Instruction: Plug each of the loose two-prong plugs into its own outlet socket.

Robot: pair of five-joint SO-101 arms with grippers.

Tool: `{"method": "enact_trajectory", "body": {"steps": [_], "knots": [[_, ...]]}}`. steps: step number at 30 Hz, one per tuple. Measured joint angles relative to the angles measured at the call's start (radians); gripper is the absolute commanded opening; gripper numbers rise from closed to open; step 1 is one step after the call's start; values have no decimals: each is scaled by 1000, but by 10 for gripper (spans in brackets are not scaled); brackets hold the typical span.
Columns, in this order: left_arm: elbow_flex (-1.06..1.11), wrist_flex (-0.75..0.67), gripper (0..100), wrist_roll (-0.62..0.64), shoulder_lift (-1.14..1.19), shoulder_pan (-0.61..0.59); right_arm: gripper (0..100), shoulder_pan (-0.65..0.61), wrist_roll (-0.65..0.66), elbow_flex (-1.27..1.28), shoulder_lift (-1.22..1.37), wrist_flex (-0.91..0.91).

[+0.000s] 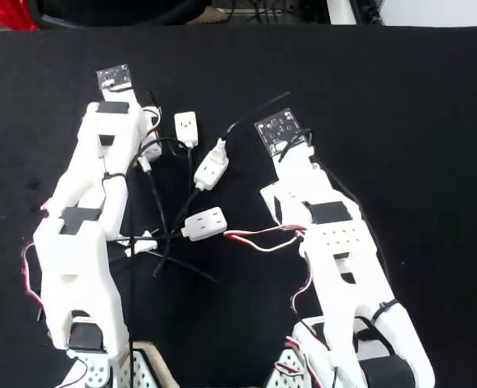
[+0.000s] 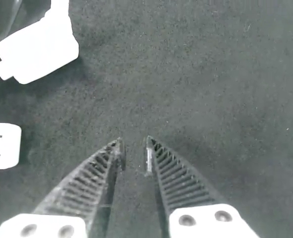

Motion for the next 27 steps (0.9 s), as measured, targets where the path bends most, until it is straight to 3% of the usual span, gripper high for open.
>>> {"method": "enact_trajectory", "body": {"steps": [4, 13, 20, 23, 27], "knots": [[-31, 117, 30, -126, -114, 0, 78, 0, 0, 0, 0, 0], [-324, 453, 29, -674, -370, -11, 78, 0, 0, 0, 0, 0], [-651, 580, 28, -749, -414, -55, 78, 0, 0, 0, 0, 0], [-631, 583, 28, -786, -420, -35, 78, 11, 11, 0, 0, 0], [-443, 585, 29, -827, -425, 52, 80, 69, 44, -3, 0, 15]]}}
